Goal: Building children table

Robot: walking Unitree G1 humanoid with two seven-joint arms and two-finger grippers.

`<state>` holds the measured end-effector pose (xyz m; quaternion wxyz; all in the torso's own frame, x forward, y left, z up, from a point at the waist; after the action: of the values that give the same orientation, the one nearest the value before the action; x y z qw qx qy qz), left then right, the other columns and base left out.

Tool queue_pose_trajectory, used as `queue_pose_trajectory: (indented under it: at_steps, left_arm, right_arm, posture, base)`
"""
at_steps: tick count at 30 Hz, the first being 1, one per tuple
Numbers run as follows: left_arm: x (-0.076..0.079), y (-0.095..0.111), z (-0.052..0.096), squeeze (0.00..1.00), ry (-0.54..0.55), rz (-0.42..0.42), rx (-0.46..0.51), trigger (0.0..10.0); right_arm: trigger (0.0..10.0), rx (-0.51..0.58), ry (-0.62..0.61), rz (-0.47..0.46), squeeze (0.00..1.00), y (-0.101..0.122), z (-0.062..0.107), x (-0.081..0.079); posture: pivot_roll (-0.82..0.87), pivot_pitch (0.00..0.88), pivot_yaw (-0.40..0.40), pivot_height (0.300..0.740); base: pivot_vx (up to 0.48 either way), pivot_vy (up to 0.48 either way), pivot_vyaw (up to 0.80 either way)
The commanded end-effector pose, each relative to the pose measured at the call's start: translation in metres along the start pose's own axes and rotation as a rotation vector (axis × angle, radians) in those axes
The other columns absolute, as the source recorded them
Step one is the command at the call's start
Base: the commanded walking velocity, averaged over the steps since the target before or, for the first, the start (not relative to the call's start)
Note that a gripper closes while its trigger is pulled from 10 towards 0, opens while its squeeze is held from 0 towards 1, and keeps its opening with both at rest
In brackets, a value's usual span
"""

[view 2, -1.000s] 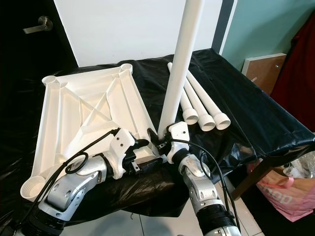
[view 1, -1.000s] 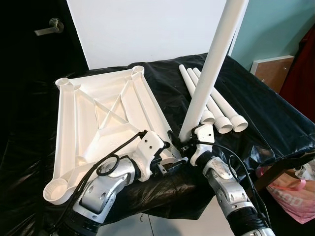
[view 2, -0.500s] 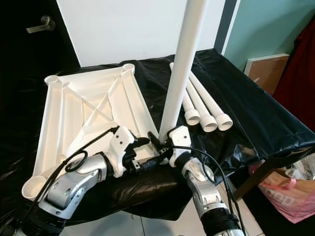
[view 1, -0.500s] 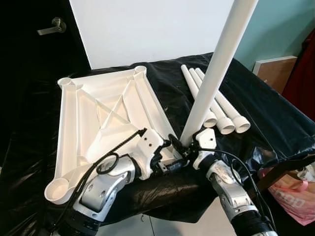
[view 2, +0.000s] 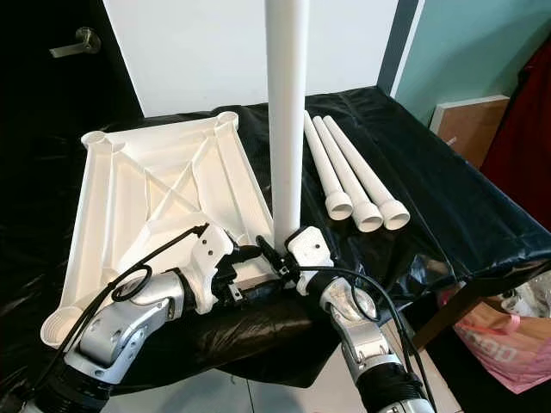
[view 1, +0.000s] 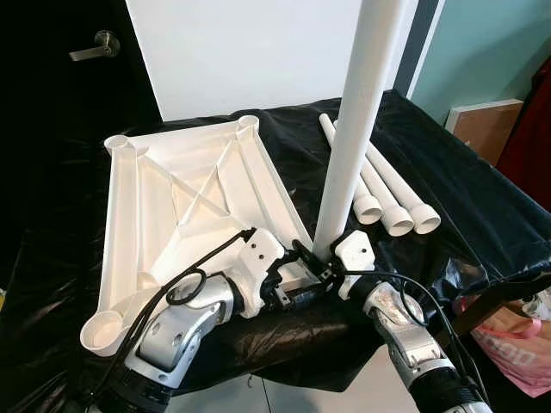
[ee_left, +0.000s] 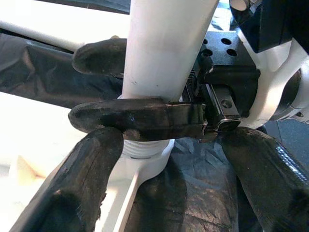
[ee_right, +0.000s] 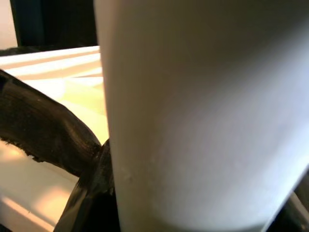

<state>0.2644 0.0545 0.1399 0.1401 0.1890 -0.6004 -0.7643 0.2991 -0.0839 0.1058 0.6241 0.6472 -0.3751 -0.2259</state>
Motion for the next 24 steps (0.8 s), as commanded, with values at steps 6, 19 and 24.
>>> queue_pose_trajectory:
  at_steps: [6,19,24]
  left_arm:
    - [-0.0040,0.0098,0.0010,0.00,0.010,-0.019,0.030,10.0]
    - [-0.0050,0.0116,0.0015,0.00,0.015,-0.019,0.032,10.0]
    - [-0.0059,0.0127,0.0014,0.00,0.020,-0.019,0.036,10.0]
  right_arm:
    - [10.0,-0.134,0.052,-0.029,0.00,-0.0339,0.0160,-0.0127]
    - [10.0,-0.145,0.103,0.085,0.00,-0.0381,0.0163,-0.0164]
    - [10.0,-0.147,0.133,0.127,0.00,-0.0394,0.0162,-0.0184]
  posture:
    - [-0.13,0.014,0.001,0.740]
    - [-0.13,0.023,0.003,0.740]
    - [-0.13,0.023,0.000,0.740]
  base:
    - [0.000,0.000,0.00]
    - [0.000,0.000,0.00]
    - [0.000,0.000,0.00]
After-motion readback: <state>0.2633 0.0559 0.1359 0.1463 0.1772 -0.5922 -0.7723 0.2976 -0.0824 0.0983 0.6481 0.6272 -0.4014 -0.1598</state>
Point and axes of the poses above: a point about 5 cm out from each wrist's last joint towards the gripper, its own z axis pointing back from the gripper into the wrist, its own y axis along the axis of the wrist's last joint, x = y × z, the point moved 2 cm from there along -z, pointing out of the wrist towards the gripper, and after that the axes turned 5 degrees about -z, right-handed, at the moved point
